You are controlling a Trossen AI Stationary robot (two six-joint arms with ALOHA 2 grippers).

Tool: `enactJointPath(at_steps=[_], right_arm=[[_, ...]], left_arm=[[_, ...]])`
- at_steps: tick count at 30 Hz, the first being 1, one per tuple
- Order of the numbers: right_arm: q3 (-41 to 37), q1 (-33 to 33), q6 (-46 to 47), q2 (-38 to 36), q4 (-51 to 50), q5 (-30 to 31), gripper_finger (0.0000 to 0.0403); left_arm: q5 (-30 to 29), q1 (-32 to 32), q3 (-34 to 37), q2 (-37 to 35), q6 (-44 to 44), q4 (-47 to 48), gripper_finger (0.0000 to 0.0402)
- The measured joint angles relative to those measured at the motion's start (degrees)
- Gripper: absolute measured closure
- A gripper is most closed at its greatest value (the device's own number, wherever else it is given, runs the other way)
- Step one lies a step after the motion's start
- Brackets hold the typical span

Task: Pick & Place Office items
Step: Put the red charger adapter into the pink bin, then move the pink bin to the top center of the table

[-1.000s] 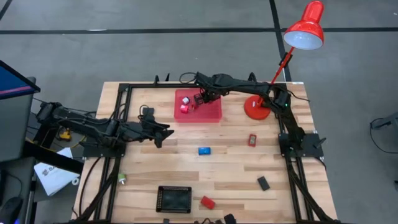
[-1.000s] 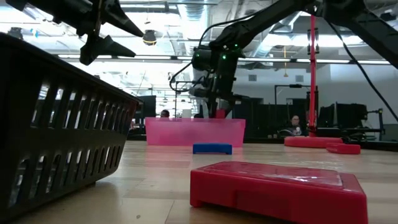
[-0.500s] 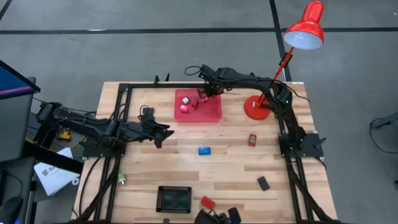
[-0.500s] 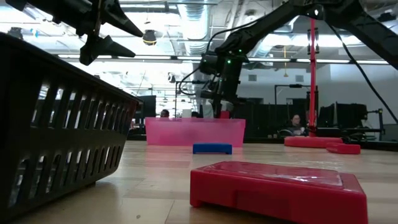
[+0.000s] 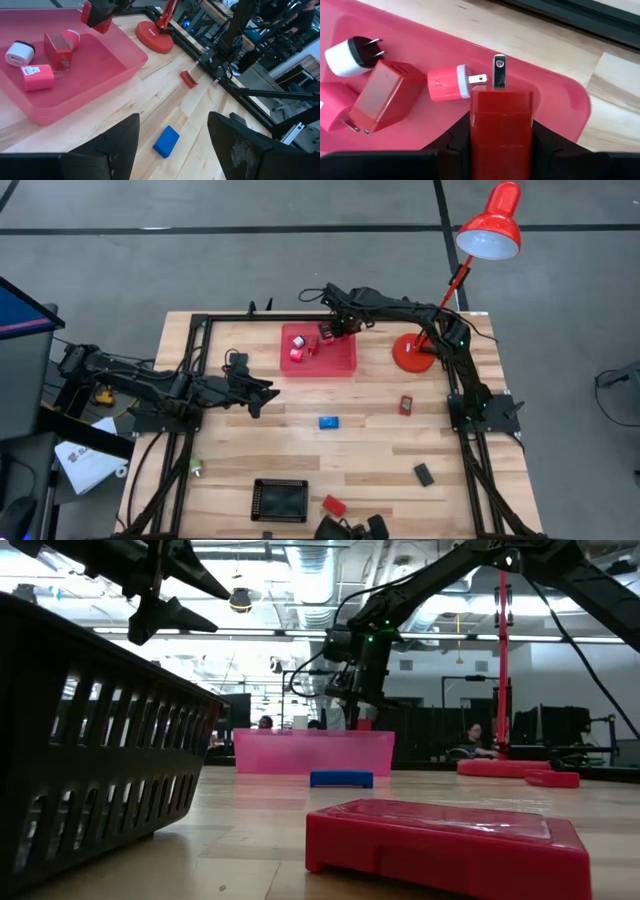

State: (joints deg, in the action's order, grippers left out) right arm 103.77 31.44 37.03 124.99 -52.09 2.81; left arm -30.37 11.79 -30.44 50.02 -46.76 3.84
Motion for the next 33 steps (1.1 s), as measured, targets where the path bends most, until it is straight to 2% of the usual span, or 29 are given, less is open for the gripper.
enactJointPath(at_steps=[9,20,26,29,33], right_arm=[[0.0,-0.5,-2.0,0.0,0.6,0.0,0.0277],[0.0,-1.5,-4.0,0.0,3.0,0.0,0.0177],[0.0,-1.5,-4.7,0.0,0.5,0.1,0.0164],[0.0,-2.9,-9.4,-0.1,-2.8,-0.1,0.0168],[-0.1,-7.6,-20.0,-0.1,-12.2,-0.3,0.0173]], left_arm=[[0.0,0.0,0.0,0.0,0.3,0.0,0.017],[0.0,0.0,0.0,0.0,0.4,0.3,0.017],[0.0,0.0,0.0,0.0,0.4,0.4,0.017],[0.3,0.0,0.0,0.0,0.4,0.7,0.017],[2.1,0.0,0.0,0.0,0.4,3.1,0.017]])
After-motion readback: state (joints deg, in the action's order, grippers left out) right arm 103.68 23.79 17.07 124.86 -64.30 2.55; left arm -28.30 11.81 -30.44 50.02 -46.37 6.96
